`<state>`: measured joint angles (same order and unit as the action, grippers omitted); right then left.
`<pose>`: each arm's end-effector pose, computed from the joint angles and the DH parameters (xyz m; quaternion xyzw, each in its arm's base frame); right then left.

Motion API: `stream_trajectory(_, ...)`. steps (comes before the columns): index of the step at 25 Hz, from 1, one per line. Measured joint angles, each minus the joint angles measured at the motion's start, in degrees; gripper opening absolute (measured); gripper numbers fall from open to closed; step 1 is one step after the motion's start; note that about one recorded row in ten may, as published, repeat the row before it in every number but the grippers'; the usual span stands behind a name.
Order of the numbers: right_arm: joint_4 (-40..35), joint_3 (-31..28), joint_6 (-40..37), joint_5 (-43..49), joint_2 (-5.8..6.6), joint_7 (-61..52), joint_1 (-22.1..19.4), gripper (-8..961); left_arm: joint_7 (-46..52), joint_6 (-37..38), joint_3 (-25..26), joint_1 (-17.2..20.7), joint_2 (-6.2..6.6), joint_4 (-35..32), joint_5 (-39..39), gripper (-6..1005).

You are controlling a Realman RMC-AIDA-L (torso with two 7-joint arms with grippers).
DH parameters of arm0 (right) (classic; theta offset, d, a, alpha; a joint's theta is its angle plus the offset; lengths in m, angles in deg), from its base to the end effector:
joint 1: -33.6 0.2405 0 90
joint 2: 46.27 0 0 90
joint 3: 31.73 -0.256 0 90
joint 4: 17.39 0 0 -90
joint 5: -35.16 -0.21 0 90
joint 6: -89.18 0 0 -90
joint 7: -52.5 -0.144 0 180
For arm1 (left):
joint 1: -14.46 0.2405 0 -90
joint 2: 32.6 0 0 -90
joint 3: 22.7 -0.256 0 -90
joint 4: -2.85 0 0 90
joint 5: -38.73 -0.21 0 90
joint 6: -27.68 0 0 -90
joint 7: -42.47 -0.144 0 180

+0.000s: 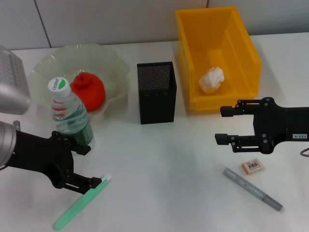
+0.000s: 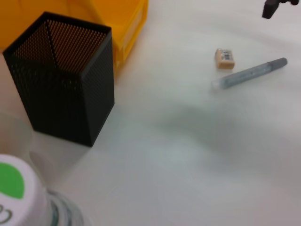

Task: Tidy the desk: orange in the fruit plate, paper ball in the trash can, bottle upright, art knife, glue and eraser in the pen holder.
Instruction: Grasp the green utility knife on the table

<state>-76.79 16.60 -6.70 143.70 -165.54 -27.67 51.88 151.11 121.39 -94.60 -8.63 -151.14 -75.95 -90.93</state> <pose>0.2622 0.2957 0.0431 -0.9578 0.1260 0.2080 0.1529 -0.2091 0.3115 0.0131 -0.9875 -0.1318 0.0540 0.0675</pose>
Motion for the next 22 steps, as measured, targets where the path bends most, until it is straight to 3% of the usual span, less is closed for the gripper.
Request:
stream_trajectory(7, 0.7, 0.0, 0.0, -0.1, 0.00, 1.7, -0.2, 691, 11.0, -5.0, -6.7, 0.3, -0.11, -3.8, -4.9, 844)
stream_trajectory(22, 5.0, 0.2, -0.3, -0.4, 0.04, 7.9, -0.7, 691, 19.5, -4.1, -10.6, 2.3, -0.20, -8.7, -3.2, 842)
